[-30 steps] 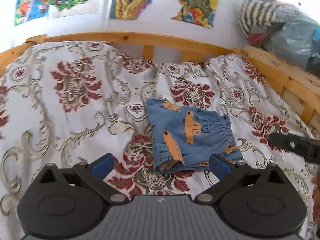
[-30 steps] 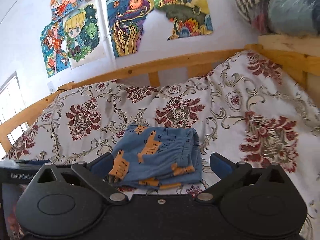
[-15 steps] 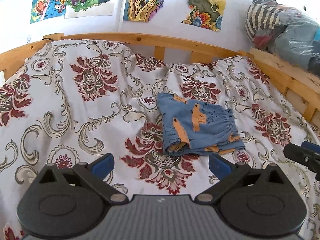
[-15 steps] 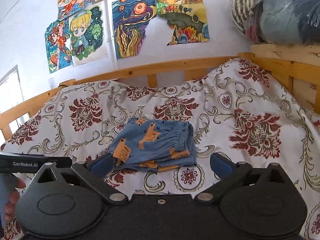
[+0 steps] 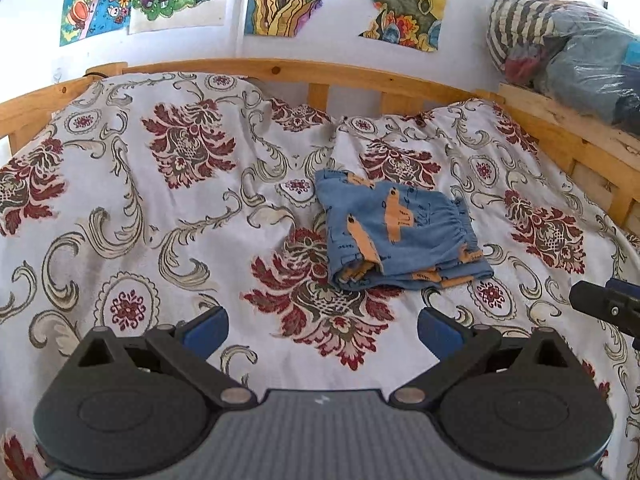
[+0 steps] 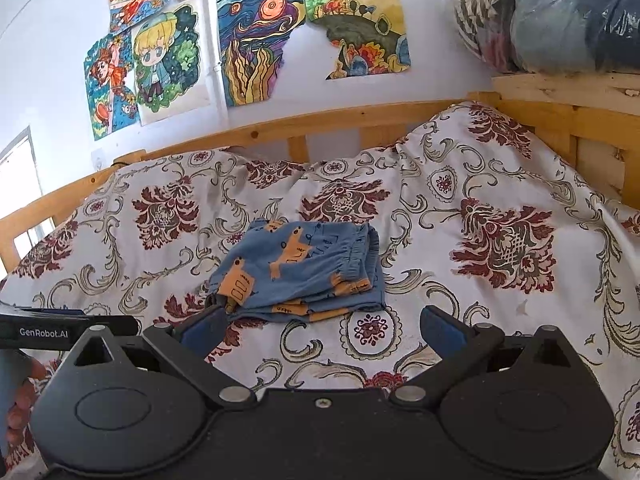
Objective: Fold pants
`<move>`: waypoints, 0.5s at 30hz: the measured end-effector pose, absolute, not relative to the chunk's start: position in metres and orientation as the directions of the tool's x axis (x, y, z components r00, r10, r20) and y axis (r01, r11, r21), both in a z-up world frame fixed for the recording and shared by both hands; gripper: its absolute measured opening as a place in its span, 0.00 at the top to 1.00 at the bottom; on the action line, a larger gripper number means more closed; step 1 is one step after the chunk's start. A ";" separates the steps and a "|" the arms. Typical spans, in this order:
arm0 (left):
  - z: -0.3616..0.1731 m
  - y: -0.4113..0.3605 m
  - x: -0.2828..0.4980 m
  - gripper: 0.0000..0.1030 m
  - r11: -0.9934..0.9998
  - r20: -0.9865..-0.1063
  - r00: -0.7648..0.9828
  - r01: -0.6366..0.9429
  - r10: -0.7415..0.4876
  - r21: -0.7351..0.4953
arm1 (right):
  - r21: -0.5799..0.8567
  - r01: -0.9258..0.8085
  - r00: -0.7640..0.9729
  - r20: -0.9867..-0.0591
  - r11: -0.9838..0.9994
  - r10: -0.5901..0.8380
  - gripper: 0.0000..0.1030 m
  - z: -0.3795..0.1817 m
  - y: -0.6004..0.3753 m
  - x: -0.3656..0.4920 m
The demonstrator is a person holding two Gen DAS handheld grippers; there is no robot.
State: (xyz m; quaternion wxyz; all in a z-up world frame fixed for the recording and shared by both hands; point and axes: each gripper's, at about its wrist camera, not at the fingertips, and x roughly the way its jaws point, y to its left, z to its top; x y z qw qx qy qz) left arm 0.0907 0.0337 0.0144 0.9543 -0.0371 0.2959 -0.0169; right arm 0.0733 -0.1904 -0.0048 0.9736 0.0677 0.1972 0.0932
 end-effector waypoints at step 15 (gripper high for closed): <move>0.009 0.036 0.090 0.00 0.996 -0.581 0.812 0.008 -0.058 -0.089 | 0.166 -0.163 0.900 -0.378 0.973 0.216 0.01 -0.010 -0.189 0.073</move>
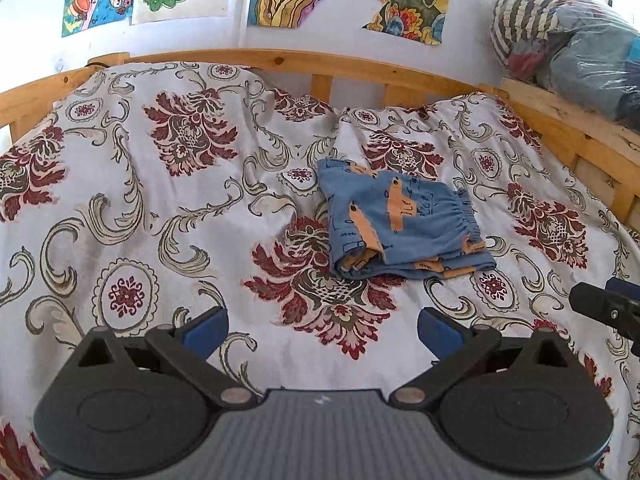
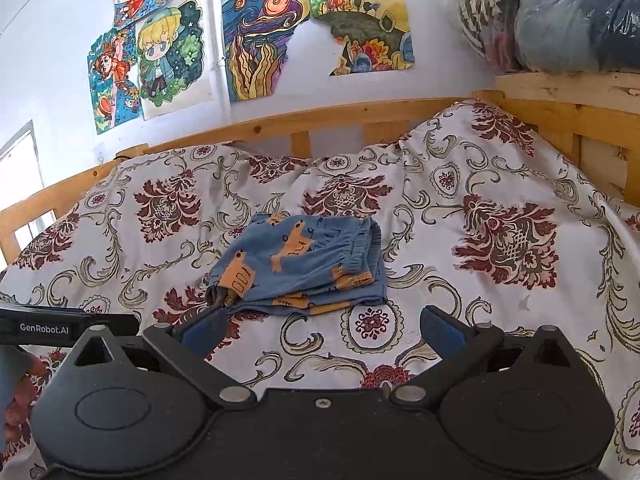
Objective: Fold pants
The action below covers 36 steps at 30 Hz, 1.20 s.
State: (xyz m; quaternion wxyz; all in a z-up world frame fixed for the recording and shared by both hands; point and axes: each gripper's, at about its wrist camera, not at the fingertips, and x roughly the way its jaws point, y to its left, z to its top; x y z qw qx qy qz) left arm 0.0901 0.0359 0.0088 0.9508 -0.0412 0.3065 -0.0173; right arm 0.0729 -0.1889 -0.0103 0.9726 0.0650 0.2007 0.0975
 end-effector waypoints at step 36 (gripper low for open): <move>0.007 0.031 0.085 0.00 0.998 -0.584 0.811 -0.004 -0.030 -0.057 | 0.168 -0.183 0.891 -0.388 0.969 0.236 0.01 -0.019 -0.184 0.071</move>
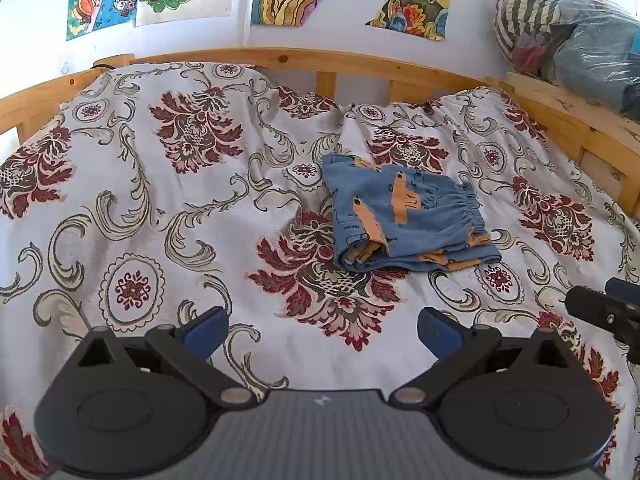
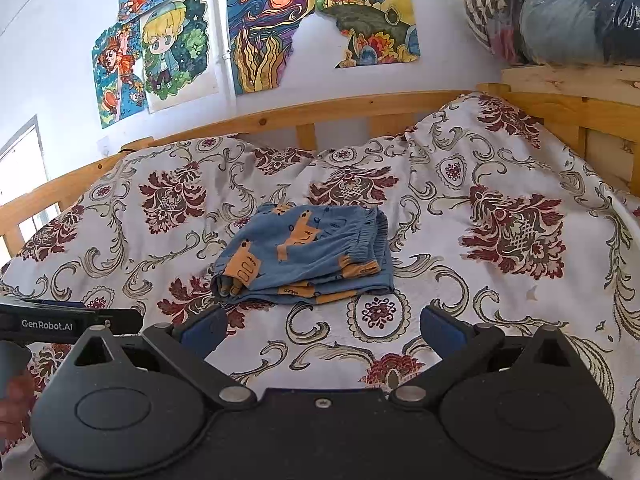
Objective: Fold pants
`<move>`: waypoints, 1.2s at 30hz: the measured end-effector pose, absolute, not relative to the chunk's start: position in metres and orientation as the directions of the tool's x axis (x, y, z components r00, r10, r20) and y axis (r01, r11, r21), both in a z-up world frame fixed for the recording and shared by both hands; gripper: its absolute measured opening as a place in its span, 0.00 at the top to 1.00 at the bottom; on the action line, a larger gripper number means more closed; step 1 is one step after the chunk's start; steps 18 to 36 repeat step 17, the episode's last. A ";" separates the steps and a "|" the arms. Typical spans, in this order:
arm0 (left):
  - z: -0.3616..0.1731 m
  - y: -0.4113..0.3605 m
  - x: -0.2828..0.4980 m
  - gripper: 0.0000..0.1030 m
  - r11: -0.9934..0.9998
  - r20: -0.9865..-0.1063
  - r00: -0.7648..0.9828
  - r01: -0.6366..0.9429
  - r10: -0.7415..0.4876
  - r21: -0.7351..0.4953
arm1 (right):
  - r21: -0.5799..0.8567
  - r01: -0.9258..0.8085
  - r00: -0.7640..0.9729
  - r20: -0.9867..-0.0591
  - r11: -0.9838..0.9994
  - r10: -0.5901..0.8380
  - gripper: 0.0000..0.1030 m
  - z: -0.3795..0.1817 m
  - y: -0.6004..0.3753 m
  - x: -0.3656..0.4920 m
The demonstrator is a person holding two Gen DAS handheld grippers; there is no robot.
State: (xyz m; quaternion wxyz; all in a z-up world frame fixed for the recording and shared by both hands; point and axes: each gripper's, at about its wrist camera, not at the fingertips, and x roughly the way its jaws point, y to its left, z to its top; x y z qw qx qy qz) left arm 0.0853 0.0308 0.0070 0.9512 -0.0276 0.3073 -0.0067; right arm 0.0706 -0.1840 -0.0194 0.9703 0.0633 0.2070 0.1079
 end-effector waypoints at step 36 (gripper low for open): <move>0.006 0.026 0.082 0.00 1.000 -0.577 0.816 0.021 -0.028 -0.019 | 0.172 -0.190 0.888 -0.391 0.967 0.244 0.01 -0.020 -0.186 0.071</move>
